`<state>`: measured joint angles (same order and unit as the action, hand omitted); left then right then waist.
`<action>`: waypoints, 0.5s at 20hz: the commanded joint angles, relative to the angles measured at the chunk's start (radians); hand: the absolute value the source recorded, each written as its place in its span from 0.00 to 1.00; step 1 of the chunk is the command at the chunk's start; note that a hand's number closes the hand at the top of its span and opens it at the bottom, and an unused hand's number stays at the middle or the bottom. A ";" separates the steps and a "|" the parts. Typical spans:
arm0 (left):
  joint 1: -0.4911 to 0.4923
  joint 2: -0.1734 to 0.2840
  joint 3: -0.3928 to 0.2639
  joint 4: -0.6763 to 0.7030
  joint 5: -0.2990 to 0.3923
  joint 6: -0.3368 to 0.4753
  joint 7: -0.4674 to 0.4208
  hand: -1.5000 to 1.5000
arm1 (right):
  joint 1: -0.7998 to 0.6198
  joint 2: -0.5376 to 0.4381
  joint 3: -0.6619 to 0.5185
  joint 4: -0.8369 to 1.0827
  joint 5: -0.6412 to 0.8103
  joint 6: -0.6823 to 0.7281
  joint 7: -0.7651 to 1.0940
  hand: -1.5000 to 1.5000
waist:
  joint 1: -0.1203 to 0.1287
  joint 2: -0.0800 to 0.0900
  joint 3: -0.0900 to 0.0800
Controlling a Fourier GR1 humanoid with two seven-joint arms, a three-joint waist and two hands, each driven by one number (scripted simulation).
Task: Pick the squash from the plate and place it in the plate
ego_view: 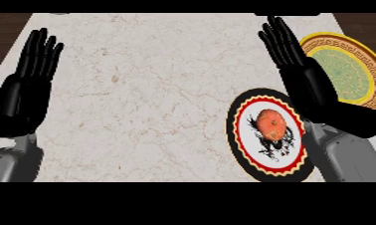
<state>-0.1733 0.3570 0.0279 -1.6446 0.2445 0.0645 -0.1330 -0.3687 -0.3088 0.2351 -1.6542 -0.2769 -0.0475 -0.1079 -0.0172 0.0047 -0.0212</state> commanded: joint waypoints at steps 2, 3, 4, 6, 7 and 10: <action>0.082 -0.010 -0.015 0.074 0.029 -0.020 0.106 0.50 | 0.024 -0.100 -0.144 0.054 -0.049 0.062 -0.036 1.00 | 0.013 -0.002 0.022; 0.123 -0.056 -0.067 0.113 -0.018 0.025 0.121 0.50 | 0.023 -0.136 -0.193 0.082 -0.079 0.087 -0.044 1.00 | 0.005 0.003 0.023; 0.147 -0.058 -0.066 0.156 -0.004 0.029 0.175 0.50 | 0.027 -0.176 -0.243 0.100 -0.093 0.092 -0.042 1.00 | -0.007 0.008 0.024; 0.236 -0.064 -0.095 0.230 -0.014 0.035 0.247 0.50 | 0.005 -0.235 -0.318 0.141 -0.108 0.095 -0.035 1.00 | -0.004 0.017 0.024; 0.195 -0.068 -0.083 0.184 0.005 0.024 0.209 0.50 | 0.059 -0.444 -0.189 0.153 0.240 0.069 -0.001 1.00 | -0.048 0.034 -0.006; 0.213 -0.131 -0.158 0.209 -0.008 0.035 0.265 0.50 | 0.133 -0.277 -0.378 0.290 0.140 -0.147 -0.110 0.00 | -0.017 0.007 0.024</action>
<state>0.0079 0.2753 -0.0738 -1.4720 0.2461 0.0871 0.0813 -0.2999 -0.5716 -0.0402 -1.4653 -0.1952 -0.0775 -0.1495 -0.0345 0.0178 -0.0033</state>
